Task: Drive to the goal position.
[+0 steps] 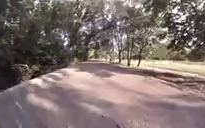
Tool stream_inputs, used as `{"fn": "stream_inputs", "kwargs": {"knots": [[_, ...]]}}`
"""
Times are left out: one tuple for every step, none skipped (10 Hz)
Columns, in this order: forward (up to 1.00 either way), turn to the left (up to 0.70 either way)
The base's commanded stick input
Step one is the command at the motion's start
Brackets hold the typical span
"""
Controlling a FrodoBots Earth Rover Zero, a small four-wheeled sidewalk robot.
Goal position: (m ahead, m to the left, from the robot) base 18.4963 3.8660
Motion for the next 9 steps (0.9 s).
{"fn": "stream_inputs", "kwargs": {"knots": [[0.70,0.00],[0.70,0.32],[0.70,0.35],[0.70,0.26],[0.70,0.02],[0.70,0.00],[0.70,0.00],[0.70,0.00],[0.70,0.00]]}}
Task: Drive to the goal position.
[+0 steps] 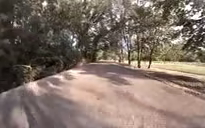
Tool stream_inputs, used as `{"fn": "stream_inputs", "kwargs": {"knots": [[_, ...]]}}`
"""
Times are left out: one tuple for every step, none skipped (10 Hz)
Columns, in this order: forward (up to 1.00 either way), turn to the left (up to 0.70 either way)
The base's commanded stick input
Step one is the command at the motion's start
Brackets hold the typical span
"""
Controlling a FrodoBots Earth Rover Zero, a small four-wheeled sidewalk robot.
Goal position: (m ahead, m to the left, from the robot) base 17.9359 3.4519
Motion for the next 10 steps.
{"fn": "stream_inputs", "kwargs": {"knots": [[0.70,0.00],[0.70,0.00],[0.70,0.00],[0.70,0.00],[0.70,0.00],[0.70,0.00],[0.70,0.00],[0.70,0.00],[0.70,0.00],[0.70,0.00]]}}
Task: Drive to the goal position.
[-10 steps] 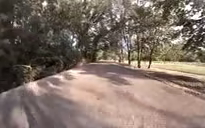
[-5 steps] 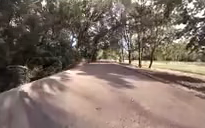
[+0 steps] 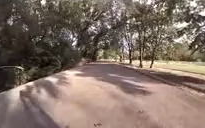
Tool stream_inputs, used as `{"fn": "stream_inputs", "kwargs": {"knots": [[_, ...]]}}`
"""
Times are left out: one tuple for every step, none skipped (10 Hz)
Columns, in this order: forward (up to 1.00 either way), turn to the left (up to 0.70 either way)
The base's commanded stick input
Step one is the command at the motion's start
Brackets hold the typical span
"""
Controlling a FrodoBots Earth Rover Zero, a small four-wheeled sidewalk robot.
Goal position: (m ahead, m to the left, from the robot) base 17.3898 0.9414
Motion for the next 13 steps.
{"fn": "stream_inputs", "kwargs": {"knots": [[0.70,0.00],[0.70,0.00],[0.70,0.00],[0.70,0.00],[0.70,0.00],[0.70,0.00],[0.70,0.00],[0.70,0.00],[0.70,0.00],[0.70,0.00],[0.70,0.00],[0.70,0.00],[0.70,0.00]]}}
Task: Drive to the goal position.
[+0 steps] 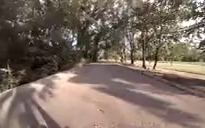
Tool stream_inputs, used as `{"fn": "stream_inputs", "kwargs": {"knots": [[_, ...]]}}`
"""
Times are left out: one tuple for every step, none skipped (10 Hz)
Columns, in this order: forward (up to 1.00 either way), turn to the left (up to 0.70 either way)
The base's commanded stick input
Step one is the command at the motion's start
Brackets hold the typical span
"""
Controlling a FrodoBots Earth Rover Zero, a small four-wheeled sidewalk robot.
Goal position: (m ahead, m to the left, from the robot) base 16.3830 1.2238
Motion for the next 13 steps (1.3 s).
{"fn": "stream_inputs", "kwargs": {"knots": [[0.70,0.00],[0.70,0.00],[0.70,0.00],[0.70,0.00],[0.70,0.00],[0.70,0.00],[0.70,0.00],[0.70,-0.27],[0.70,-0.35],[0.70,-0.35],[0.70,-0.35],[0.70,-0.21],[0.70,0.00]]}}
